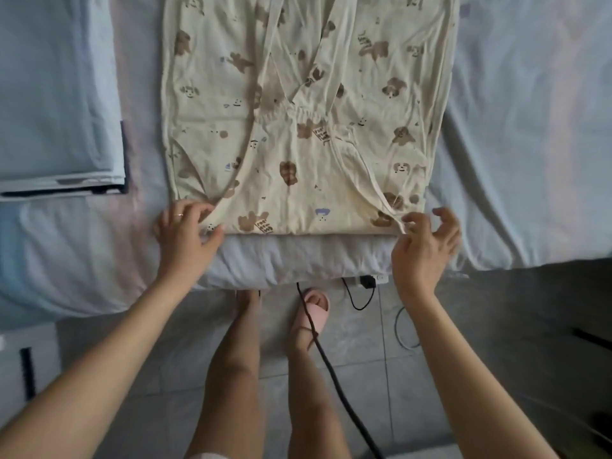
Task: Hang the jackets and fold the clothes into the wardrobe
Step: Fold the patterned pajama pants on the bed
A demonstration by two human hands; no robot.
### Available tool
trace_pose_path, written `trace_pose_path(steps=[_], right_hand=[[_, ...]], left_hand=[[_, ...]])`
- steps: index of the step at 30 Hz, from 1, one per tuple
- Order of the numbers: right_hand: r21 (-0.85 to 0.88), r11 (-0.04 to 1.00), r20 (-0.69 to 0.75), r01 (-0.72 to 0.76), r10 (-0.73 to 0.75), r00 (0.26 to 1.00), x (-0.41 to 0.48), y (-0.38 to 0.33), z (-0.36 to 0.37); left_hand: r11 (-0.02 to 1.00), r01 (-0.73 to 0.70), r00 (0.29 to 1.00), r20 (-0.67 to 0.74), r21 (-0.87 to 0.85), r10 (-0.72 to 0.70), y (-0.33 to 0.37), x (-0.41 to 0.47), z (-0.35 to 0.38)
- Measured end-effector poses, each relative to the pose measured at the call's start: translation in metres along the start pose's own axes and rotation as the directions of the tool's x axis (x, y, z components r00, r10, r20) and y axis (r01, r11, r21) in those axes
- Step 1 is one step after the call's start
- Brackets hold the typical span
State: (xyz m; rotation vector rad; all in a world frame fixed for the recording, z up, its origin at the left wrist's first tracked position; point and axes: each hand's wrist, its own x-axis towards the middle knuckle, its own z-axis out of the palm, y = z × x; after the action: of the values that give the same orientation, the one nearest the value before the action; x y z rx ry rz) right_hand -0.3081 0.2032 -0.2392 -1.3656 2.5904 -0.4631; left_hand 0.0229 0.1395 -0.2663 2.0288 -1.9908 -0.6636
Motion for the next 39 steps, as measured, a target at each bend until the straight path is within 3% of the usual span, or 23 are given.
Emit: trace_pose_path(steps=[1,3,5,6,9,14,18,22,25,29,32,34,36,39], right_hand=[[0.034,0.992,-0.011,0.12,-0.119,0.993,0.006,-0.008,0.0],[0.136,0.957,0.228,0.257,-0.283,0.932,0.017,-0.023,0.006],[0.14,0.971,0.523,0.193,-0.238,0.819,0.028,-0.039,0.015],[0.108,0.982,0.599,0.152,-0.187,0.778,0.035,-0.045,0.019],[0.152,0.986,0.681,0.076,-0.16,0.715,0.055,-0.056,0.023],[0.218,0.975,0.758,0.038,-0.193,0.623,0.058,-0.033,0.008],[0.196,0.978,0.752,0.065,-0.193,0.63,0.019,0.006,0.002],[0.201,0.98,0.705,0.005,-0.148,0.693,0.0,0.012,0.006],[0.166,0.985,0.714,-0.035,-0.095,0.693,0.0,-0.013,0.01],[0.196,0.972,0.717,-0.13,-0.051,0.695,0.009,-0.05,0.02],[0.35,0.909,0.683,-0.225,-0.083,0.726,0.021,-0.065,0.025],[0.466,0.809,0.679,-0.359,-0.066,0.731,0.031,-0.064,0.029],[0.472,0.779,0.688,-0.413,-0.033,0.725,0.041,-0.057,0.031],[0.455,0.787,0.663,-0.416,0.012,0.749,0.048,-0.052,0.037]], left_hand=[[0.995,-0.037,0.996,0.072,-0.089,0.044,0.006,0.007,0.001],[0.972,0.028,0.983,0.181,-0.232,0.016,0.017,0.012,0.01],[0.923,0.143,0.974,0.216,-0.357,-0.067,0.028,0.025,0.014],[0.893,0.199,0.965,0.241,-0.403,-0.106,0.034,0.029,0.016],[0.846,0.289,0.941,0.298,-0.449,-0.164,0.041,0.047,0.017],[0.854,0.144,0.982,0.178,-0.499,-0.061,0.041,0.046,0.006],[0.953,0.037,0.961,0.271,-0.301,0.048,0.027,0.014,-0.002],[0.972,-0.219,0.919,0.315,-0.088,0.236,-0.003,0.001,-0.005],[0.983,-0.182,0.931,0.316,-0.04,0.185,-0.001,0.004,-0.004],[0.967,0.045,0.887,0.455,-0.249,0.076,0.032,0.014,0.008],[0.911,0.157,0.867,0.494,-0.382,0.058,0.058,0.022,0.017],[0.832,0.249,0.844,0.533,-0.495,0.064,0.068,0.032,0.021],[0.753,0.311,0.828,0.554,-0.58,0.085,0.071,0.043,0.026],[0.725,0.256,0.905,0.422,-0.639,0.053,0.073,0.06,0.031]])
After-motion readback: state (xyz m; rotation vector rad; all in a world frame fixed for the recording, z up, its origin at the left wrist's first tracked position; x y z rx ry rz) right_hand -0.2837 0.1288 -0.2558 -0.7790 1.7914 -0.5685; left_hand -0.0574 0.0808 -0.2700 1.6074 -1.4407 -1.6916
